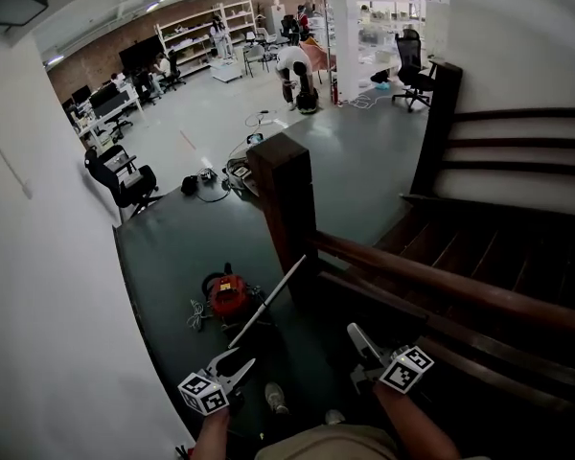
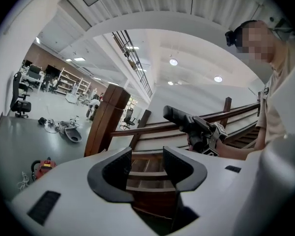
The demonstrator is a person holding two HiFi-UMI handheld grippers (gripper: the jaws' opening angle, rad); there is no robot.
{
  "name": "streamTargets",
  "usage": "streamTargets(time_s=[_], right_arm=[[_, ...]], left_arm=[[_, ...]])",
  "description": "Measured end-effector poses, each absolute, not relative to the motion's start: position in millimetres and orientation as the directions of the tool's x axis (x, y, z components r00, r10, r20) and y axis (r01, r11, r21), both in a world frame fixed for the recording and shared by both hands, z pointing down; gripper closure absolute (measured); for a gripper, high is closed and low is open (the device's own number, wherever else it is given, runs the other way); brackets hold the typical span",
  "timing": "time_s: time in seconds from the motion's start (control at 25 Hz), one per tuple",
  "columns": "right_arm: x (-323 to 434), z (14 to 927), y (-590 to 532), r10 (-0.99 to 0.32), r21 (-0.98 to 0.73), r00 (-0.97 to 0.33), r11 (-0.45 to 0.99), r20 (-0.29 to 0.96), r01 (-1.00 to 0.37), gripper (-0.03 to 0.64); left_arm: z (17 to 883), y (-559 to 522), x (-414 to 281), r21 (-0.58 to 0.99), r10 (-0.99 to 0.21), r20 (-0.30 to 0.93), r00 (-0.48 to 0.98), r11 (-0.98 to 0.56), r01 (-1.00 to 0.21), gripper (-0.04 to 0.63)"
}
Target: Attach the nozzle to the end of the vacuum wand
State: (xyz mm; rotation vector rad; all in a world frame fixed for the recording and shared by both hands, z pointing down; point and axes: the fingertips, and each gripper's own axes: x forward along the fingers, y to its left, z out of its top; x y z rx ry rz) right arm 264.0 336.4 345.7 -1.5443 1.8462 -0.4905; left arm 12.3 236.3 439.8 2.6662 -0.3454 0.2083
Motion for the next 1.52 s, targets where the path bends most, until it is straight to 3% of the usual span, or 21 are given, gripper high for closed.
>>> streamTargets(time_s=[0.44, 1.04, 1.52], right_arm=[[245, 347, 247, -0.975, -0.685, 0.053, 0.113, -0.217, -0.720, 0.356], [191, 364, 153, -0.974, -0.709, 0.151, 0.012, -0.167, -0.705, 0.356], [231, 378, 117, -0.977, -0.689, 0.177, -0.046, -0.120, -0.723, 0.356]], left_arm=[[462, 122, 4, 0.388, -0.081, 0.261, 0.962, -0.903, -0.181, 0.396], [505, 8, -41, 0.450, -0.020, 0.261, 0.965, -0.882, -0.140, 0.394], [539, -22, 19, 0.482, 0.058, 0.342, 0.938, -0.868, -0.122, 0.394]])
